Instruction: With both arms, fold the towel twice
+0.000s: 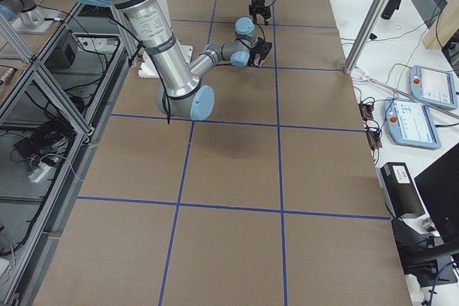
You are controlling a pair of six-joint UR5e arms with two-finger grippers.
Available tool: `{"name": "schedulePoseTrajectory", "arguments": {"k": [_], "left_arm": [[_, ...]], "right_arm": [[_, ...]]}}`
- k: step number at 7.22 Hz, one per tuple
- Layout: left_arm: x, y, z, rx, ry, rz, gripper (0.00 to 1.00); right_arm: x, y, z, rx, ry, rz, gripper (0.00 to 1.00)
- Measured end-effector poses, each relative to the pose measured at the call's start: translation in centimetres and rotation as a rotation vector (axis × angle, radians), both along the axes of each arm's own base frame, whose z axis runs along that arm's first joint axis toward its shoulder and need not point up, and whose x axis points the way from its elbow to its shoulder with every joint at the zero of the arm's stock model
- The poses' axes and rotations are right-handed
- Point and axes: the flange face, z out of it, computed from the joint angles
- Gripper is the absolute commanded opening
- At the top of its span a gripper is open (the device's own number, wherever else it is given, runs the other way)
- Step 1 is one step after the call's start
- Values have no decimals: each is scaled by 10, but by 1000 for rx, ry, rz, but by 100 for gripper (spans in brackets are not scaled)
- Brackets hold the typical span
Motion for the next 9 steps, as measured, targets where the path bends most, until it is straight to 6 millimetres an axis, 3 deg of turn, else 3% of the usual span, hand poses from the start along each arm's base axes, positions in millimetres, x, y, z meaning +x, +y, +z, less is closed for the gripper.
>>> {"name": "schedulePoseTrajectory", "arguments": {"k": [9], "left_arm": [[0,1,0,-1,-1,1,100]], "right_arm": [[-20,2,8,35,20,-11,66]]}}
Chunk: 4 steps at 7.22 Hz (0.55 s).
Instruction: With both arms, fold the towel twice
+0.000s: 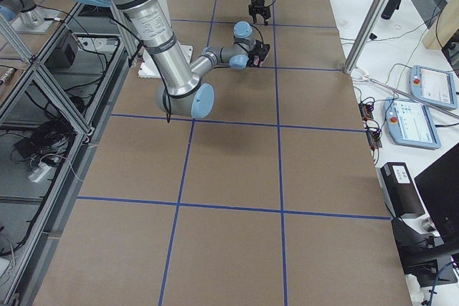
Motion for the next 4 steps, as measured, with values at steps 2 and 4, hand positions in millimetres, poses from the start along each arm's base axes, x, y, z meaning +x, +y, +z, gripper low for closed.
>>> {"name": "schedulePoseTrajectory", "arguments": {"k": [2,4], "left_arm": [[0,0,0,0,1,-1,100],[0,0,-1,0,1,-1,100]], "right_arm": [[-1,0,0,0,0,-1,63],[-1,0,-1,0,0,-1,63]]}}
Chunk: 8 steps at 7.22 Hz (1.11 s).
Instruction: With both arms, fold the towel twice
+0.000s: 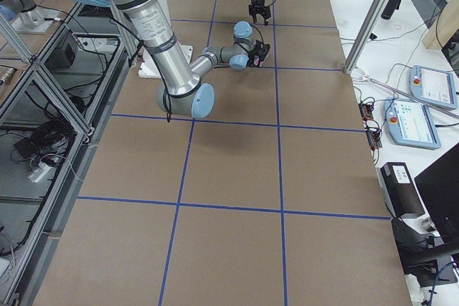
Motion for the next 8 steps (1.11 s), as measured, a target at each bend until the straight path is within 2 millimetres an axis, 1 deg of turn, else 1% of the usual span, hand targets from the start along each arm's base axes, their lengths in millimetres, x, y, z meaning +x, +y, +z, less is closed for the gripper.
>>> {"name": "schedulePoseTrajectory", "arguments": {"k": [6,7,8], "left_arm": [[1,0,-2,2,2,1,100],[1,0,-3,3,4,1,100],[1,0,-4,4,5,1,100]], "right_arm": [[-4,-2,2,-4,8,-1,62],[-6,-3,1,-4,9,-1,59],[-6,-3,2,-5,10,-1,53]]}}
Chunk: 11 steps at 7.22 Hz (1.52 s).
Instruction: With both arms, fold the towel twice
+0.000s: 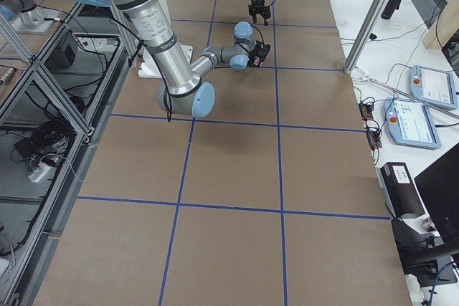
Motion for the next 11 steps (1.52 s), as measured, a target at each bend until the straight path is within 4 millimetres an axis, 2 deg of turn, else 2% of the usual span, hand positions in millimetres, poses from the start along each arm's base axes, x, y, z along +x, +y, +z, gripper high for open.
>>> {"name": "schedulePoseTrajectory", "arguments": {"k": [2,3,9,10,11], "left_arm": [[-1,0,-2,2,2,-1,100],[-1,0,-2,3,3,-1,100],[2,2,-5,-5,7,-3,100],[2,2,-5,-5,8,-2,100],[2,2,-5,-5,8,-2,100]], "right_arm": [[-1,0,1,-1,2,0,31],[-1,-1,0,-1,2,1,25],[3,1,0,0,-3,0,26],[3,2,1,0,-4,0,30],[3,2,1,-1,-3,0,44]]}}
